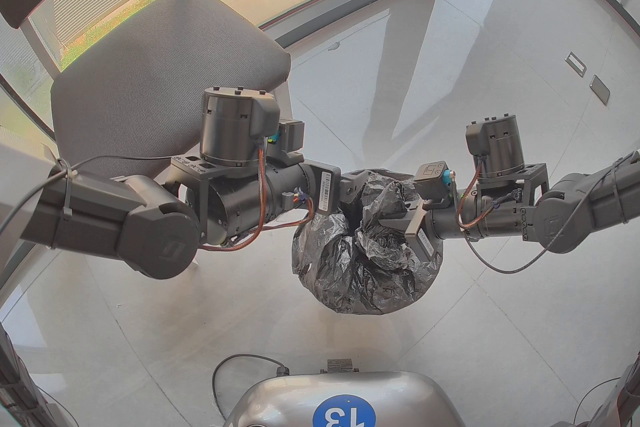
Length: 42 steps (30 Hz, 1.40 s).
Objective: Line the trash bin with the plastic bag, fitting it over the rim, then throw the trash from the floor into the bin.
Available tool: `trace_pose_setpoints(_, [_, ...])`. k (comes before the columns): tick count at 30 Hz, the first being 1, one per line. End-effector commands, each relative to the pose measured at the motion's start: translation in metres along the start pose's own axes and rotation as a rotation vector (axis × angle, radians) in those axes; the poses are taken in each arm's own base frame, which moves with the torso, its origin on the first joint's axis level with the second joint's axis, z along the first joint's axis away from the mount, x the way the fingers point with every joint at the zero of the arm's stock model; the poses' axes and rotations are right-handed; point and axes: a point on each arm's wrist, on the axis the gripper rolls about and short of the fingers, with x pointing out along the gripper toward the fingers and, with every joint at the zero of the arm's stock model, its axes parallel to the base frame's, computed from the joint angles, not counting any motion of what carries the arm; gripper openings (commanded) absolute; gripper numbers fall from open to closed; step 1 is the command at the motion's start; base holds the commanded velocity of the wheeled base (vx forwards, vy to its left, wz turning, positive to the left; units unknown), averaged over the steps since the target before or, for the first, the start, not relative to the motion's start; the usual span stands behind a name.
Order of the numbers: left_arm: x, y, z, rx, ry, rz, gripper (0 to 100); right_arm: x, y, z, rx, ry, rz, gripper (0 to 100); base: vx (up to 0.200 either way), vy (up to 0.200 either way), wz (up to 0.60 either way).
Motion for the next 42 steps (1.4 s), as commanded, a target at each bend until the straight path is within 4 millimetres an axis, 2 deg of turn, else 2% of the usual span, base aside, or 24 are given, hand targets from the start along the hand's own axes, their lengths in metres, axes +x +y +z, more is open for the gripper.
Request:
trace_pose_setpoints(1, [0.0,0.0,-0.001,0.0,0.002,0.0,100,0.019,-0.007,-0.011,0.017,0.033,0.001,0,0.0,0.0,0.0])
trace_pose_setpoints(9, [0.0,0.0,-0.001,-0.005,0.002,0.0,100,0.049,-0.027,-0.027,0.044,0.062,-0.017,0,0.0,0.0,0.0])
trace_pose_setpoints(18, [-0.006,0.001,-0.004,-0.006,0.009,0.002,100,0.083,-0.035,-0.039,0.052,0.072,-0.002,0,0.0,0.0,0.0])
trace_pose_setpoints(25, [-0.014,0.005,-0.007,-0.005,0.0,0.012,100,0.099,-0.036,-0.049,0.06,0.089,0.01,0,0.0,0.0,0.0])
trace_pose_setpoints(32, [-0.016,0.007,-0.007,-0.006,0.0,0.015,100,0.103,-0.038,-0.053,0.067,0.097,0.008,0,0.0,0.0,0.0])
trace_pose_setpoints(33, [-0.016,0.007,-0.007,-0.006,0.0,0.015,100,0.102,-0.039,-0.053,0.068,0.097,0.007,100,0.0,0.0,0.0])
trace_pose_setpoints(39, [-0.016,0.008,-0.007,-0.007,-0.002,0.019,100,0.099,-0.042,-0.048,0.062,0.082,-0.003,100,0.0,0.0,0.0])
trace_pose_setpoints(42, [-0.016,0.008,-0.007,-0.009,-0.003,0.019,100,0.091,-0.046,-0.034,0.05,0.044,-0.022,100,0.0,0.0,0.0])
